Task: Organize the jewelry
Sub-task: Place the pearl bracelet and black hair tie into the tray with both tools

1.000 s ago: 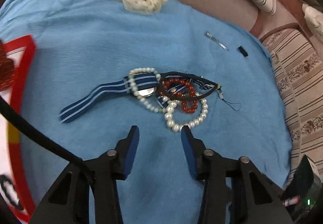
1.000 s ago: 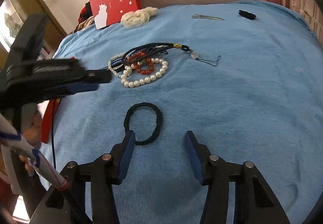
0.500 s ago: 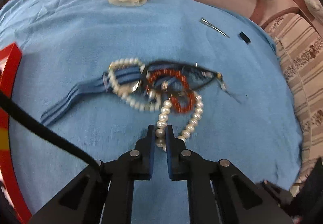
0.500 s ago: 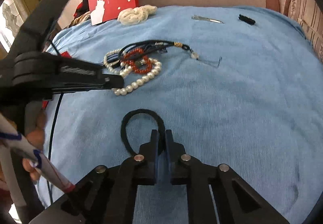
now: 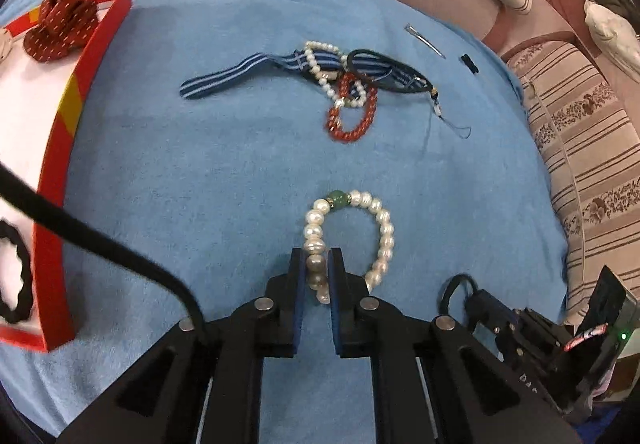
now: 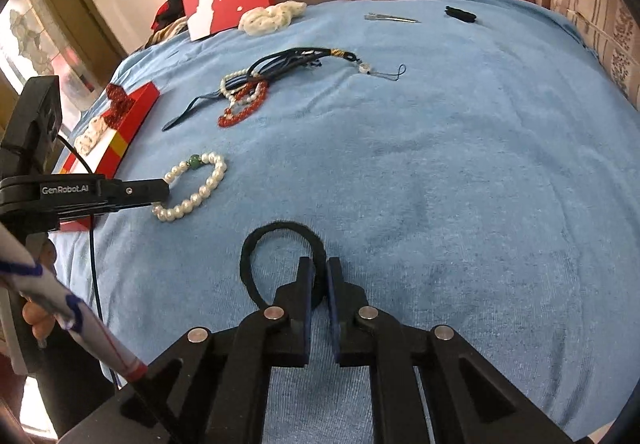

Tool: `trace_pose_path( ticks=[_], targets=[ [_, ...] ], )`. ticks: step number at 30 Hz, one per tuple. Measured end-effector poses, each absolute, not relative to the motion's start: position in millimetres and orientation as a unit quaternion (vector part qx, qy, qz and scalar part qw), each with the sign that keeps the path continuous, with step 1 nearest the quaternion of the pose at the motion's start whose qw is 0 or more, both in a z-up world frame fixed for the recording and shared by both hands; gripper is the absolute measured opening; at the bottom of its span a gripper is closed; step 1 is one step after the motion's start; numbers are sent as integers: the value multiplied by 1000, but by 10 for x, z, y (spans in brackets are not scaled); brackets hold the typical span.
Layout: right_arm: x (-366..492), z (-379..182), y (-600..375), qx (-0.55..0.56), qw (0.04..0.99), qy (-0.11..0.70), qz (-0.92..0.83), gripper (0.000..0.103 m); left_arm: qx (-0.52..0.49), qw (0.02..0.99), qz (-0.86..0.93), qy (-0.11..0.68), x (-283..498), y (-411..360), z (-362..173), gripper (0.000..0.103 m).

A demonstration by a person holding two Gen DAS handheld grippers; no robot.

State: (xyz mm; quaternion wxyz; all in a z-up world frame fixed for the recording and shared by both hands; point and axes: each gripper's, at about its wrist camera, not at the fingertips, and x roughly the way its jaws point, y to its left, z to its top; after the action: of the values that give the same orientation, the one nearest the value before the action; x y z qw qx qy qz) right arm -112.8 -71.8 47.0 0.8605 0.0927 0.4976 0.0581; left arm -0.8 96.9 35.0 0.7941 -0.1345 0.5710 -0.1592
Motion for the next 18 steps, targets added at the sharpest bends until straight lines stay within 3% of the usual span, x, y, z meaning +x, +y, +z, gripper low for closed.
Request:
trace_pose_path(
  ticks=[4,6,9,10,11,18],
  targets=[
    [-1082,477,-673,82,861,498,58,19,-119,796,-162,571,38,840,314,13],
    [-1062,433,-624,73,861,500,57,19,-113,802,-161,564,22,788,319,21],
    [-1057,419,-561,58,866,494,54,20,-105,807,-157,559,24,738,316,23],
    [-1055,421,-551,56,867,493,54,18,-97,808,-153,560,32,711,313,22],
    [-1047,425,-541,56,867,492,57,8,-89,810,-149,560,38,704,323,9],
    [-1037,700,-493,79,874,473,76,6,-114,826,-158,529,-56,935,686,9]
  ],
)
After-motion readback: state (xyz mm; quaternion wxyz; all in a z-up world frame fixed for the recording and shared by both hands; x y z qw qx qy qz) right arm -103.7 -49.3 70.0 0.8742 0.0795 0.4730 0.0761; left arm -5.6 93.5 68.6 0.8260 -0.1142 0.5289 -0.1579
